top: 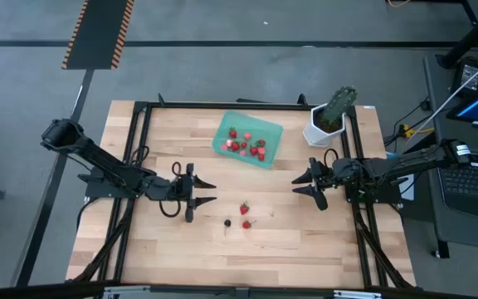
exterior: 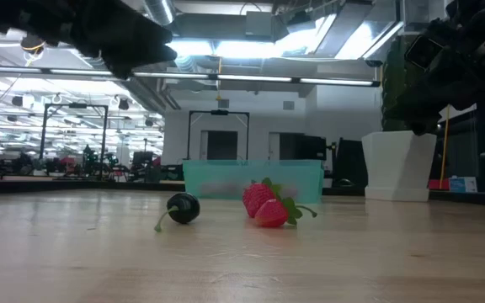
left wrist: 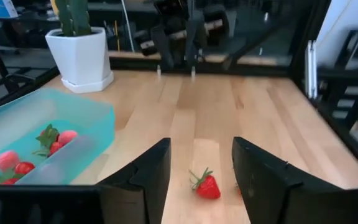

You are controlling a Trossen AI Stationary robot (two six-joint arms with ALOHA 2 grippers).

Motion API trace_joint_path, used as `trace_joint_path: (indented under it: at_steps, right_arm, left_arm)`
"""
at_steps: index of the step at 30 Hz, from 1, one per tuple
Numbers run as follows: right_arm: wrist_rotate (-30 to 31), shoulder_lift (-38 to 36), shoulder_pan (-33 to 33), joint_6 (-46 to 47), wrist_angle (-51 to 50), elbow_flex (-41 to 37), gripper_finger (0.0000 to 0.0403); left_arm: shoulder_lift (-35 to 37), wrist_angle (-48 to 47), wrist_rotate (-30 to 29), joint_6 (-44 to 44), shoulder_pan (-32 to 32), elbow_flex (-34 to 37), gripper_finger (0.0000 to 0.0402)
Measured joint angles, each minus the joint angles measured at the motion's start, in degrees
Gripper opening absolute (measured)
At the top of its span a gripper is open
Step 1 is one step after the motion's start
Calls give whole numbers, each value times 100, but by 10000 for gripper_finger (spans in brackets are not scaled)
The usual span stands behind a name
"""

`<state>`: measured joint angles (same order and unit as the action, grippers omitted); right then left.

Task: Pick and placing Produce into tupperware
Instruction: Put the black cherry into the light blue bin

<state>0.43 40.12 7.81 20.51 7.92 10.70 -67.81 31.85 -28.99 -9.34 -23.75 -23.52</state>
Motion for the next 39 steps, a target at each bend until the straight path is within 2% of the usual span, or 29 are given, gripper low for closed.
trace_joint_path:
  at_steps: [6, 14, 20, 24, 31, 39]
  right_arm:
    - [0, -2, 0, 0, -2, 0, 154]
    - [-2, -2, 0, 0, -2, 2, 154]
    - [-2, -1, -1, 0, -4, 2, 154]
    - [-2, -2, -2, 0, -4, 2, 154]
    - [-2, -2, -2, 0, -4, 2, 154]
    - [-2, -1, -2, 0, -4, 2, 154]
  left_arm:
    - [-195, -2030, 43, -96, -7, -1011, 163]
    - [-975, -3129, 420, -150, -6, -2086, 157]
    - [-1824, -4284, 479, -1150, -2, -2805, 164]
    - [-2291, -5003, 824, -1713, -2, -3359, 162]
    - [-2758, -5398, 1227, -1930, -42, -3991, 163]
    - [-2781, -5462, 1517, -2502, -101, -4031, 156]
